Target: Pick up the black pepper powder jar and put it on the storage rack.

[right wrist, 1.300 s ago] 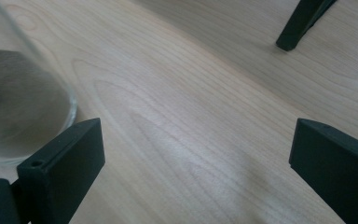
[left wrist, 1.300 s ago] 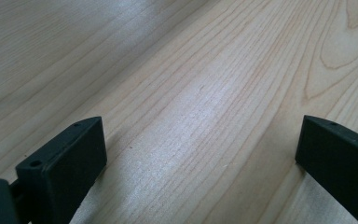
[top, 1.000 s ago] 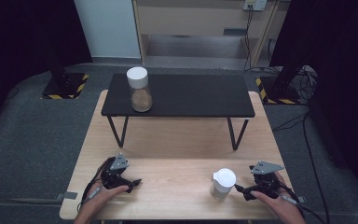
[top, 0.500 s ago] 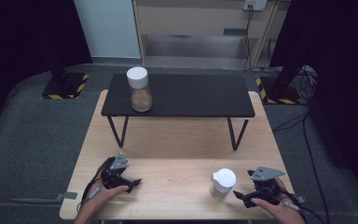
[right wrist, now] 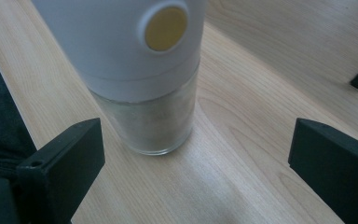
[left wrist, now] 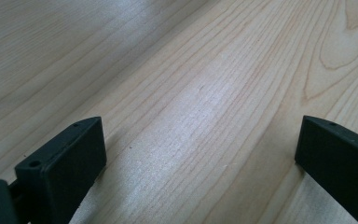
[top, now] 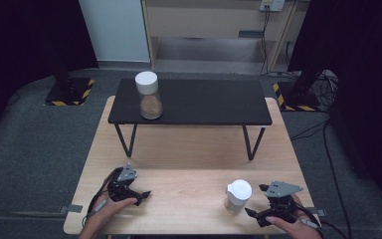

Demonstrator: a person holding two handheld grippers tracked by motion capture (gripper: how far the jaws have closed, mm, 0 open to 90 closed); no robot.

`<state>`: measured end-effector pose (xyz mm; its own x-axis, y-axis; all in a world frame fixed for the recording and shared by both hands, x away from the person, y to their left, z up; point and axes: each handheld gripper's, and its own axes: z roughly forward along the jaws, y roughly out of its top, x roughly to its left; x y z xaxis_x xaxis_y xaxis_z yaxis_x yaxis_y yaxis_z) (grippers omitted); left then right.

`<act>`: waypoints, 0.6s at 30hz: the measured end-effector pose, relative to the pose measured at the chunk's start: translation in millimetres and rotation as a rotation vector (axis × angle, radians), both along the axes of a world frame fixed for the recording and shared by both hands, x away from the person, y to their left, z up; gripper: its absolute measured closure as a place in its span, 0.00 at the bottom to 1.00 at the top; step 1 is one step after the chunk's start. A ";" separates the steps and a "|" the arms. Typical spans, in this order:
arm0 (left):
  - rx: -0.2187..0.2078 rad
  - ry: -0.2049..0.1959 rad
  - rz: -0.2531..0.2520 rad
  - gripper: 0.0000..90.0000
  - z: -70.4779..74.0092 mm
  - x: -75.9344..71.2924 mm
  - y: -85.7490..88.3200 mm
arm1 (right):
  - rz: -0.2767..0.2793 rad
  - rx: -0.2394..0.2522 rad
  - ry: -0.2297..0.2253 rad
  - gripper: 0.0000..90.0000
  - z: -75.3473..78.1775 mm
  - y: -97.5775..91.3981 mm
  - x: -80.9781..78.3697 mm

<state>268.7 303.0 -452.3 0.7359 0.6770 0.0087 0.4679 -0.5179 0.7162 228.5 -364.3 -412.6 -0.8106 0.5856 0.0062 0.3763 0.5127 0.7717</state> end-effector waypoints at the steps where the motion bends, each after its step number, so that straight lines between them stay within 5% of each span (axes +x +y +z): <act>1: 0.000 0.000 0.000 0.00 0.0 0.0 0.0 | 0.002 0.002 0.000 0.05 -0.2 0.3 0.1; 18: 0.000 0.000 0.000 0.00 0.0 0.1 0.0 | 0.043 0.036 -0.004 0.07 -4.2 7.4 3.3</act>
